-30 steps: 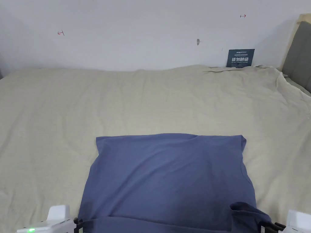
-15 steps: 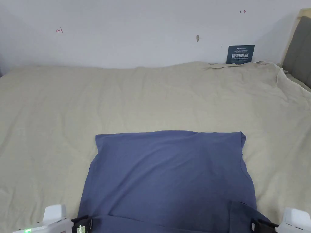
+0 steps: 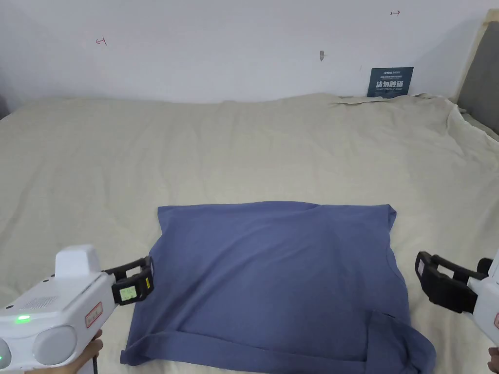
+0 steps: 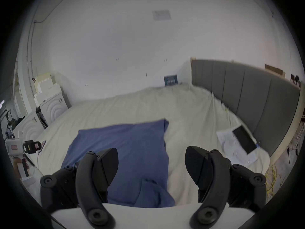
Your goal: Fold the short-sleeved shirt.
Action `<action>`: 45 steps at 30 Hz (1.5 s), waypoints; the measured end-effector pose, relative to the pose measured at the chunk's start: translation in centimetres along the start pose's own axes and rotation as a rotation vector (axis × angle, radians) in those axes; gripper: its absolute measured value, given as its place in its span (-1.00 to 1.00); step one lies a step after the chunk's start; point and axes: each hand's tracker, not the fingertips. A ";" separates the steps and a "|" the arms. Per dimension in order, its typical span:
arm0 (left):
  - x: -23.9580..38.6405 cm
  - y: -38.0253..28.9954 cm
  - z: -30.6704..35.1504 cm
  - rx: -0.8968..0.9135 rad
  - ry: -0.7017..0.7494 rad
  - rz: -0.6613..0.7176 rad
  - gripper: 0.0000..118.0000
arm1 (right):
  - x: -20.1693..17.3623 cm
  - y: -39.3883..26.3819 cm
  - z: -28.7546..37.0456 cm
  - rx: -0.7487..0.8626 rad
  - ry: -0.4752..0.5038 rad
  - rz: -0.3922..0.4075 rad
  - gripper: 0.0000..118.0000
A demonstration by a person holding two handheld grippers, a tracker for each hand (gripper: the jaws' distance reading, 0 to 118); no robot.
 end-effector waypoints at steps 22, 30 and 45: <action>2.9 -0.3 1.8 0.152 0.003 -0.080 -1.00 | -3.2 0.4 1.5 0.236 -0.078 0.122 -1.00; 0.5 -2.3 -0.5 -0.183 -0.011 0.012 -1.00 | -3.5 0.0 1.7 0.198 -0.065 0.121 -1.00; -3.1 -11.5 -6.0 -0.601 0.075 0.014 0.63 | -2.8 -1.5 1.0 0.122 -0.071 0.120 -1.00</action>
